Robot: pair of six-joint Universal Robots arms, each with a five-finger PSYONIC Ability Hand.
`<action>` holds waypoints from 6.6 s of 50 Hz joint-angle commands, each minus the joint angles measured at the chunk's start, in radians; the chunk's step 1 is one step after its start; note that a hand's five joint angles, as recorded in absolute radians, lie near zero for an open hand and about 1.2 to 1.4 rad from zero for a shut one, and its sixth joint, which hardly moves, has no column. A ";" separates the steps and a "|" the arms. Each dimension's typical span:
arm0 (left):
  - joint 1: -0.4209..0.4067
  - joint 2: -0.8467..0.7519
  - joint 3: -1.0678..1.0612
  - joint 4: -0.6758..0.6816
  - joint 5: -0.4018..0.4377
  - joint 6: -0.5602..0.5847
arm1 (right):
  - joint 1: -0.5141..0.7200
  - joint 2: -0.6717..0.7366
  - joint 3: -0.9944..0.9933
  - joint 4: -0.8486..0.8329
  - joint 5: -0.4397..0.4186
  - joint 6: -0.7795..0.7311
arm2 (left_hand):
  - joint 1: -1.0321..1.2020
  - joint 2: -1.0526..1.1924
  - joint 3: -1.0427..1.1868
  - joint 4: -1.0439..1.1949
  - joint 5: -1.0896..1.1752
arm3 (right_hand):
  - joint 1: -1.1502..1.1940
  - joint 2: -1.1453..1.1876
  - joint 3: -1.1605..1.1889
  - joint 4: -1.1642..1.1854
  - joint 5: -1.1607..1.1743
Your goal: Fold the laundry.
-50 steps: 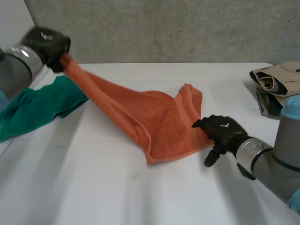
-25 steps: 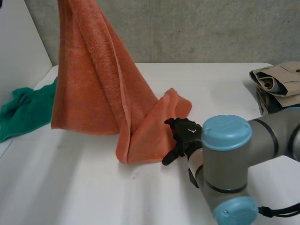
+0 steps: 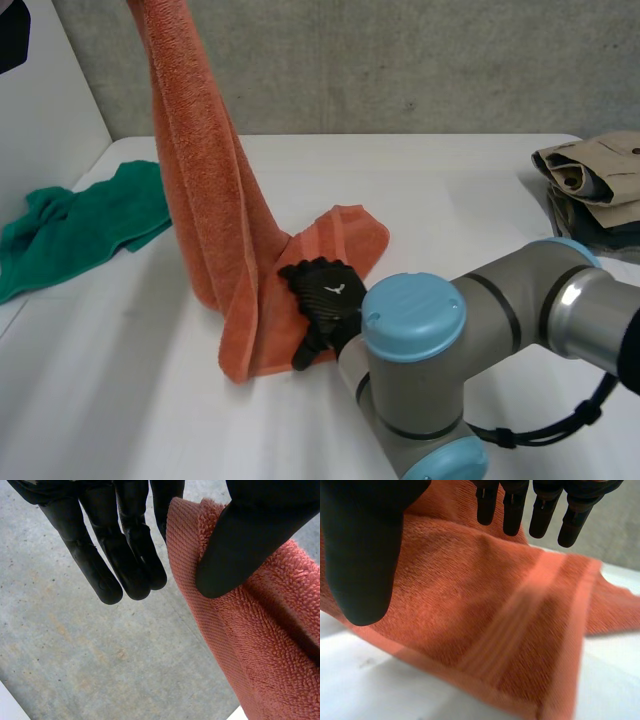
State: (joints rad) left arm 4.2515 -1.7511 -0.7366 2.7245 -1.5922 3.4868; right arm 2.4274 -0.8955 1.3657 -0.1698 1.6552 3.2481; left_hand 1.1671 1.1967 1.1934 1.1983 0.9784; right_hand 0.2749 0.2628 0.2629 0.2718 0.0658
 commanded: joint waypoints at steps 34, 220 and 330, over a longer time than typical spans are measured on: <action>0.215 -0.002 -0.312 0.009 0.009 -0.042 | -0.470 -0.263 -0.233 0.352 -0.250 -0.574 | 0.229 0.200 0.203 0.198 0.243 | 1.121 1.133 1.133 1.124 1.156; 0.235 -0.542 -0.265 0.727 -0.132 0.106 | -0.648 0.041 -0.344 -0.180 -0.169 -0.722 | 0.229 0.200 0.203 0.198 0.243 | 1.121 1.133 1.133 1.124 1.156; 0.047 -0.726 -0.110 0.202 0.058 0.241 | -0.591 0.167 -0.330 0.062 -0.187 -0.754 | -0.993 -1.022 -1.019 -1.024 -0.978 | -0.100 -0.088 -0.088 -0.097 -0.066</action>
State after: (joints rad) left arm 4.3205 -2.4318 -0.8959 2.9393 -1.5877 3.7374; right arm 1.8249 -0.7370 1.0474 -0.1595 1.4713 2.4878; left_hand 0.1900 0.2017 0.2073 0.1976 0.0493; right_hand 0.2167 0.2025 0.2049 0.2032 0.0396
